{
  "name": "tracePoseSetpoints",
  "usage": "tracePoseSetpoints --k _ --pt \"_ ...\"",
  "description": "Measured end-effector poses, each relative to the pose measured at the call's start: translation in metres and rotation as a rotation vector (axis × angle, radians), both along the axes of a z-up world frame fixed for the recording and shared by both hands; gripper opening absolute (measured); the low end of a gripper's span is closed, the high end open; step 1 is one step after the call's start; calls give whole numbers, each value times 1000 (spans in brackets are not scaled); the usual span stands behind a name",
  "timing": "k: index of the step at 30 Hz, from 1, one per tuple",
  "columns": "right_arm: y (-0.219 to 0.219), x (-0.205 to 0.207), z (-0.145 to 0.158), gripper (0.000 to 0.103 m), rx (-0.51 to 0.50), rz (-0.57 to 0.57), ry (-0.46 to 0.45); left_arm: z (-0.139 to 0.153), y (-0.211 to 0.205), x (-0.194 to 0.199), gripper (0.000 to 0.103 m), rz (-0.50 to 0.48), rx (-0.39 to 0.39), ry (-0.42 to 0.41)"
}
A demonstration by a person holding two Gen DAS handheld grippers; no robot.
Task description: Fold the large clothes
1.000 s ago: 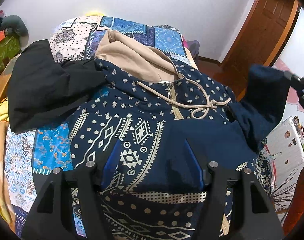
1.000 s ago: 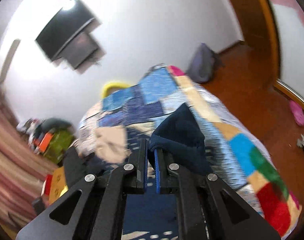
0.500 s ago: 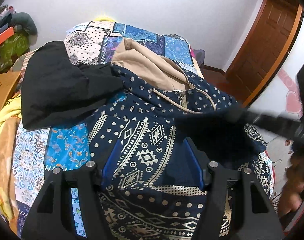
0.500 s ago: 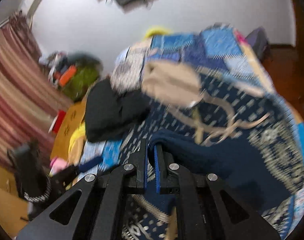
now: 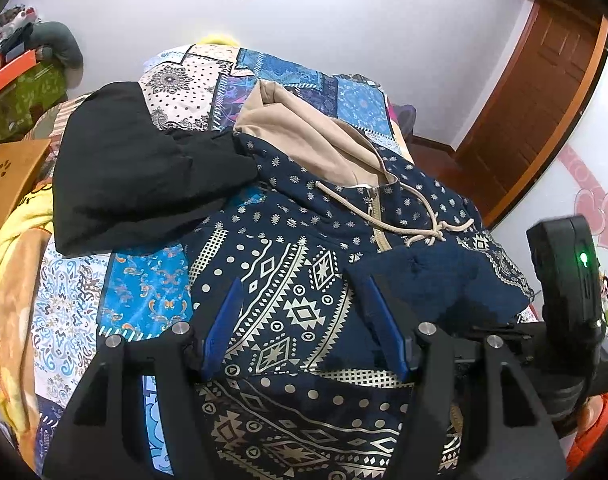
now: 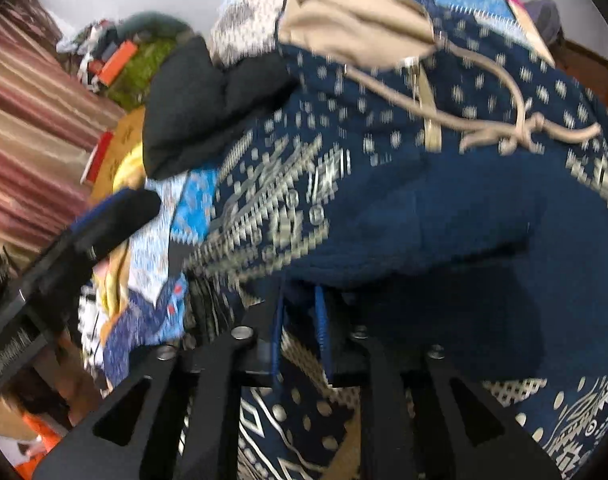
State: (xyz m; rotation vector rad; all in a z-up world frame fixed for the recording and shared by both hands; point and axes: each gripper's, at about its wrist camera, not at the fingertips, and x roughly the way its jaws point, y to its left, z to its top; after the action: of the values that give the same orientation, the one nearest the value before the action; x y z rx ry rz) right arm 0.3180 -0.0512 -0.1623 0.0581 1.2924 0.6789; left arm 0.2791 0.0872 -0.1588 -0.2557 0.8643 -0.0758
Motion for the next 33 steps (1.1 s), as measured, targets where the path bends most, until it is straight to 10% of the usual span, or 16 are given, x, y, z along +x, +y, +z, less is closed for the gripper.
tracePoseSetpoints --k 7,18,33 --pt "-31 -21 25 21 0 24 -84 -3 -19 7 62 -42 26 17" --pt "-144 -11 76 37 -6 -334 -341 -9 -78 27 62 -201 123 41" --pt "-245 -10 58 38 -64 -657 -317 -30 -124 40 62 -304 236 93"
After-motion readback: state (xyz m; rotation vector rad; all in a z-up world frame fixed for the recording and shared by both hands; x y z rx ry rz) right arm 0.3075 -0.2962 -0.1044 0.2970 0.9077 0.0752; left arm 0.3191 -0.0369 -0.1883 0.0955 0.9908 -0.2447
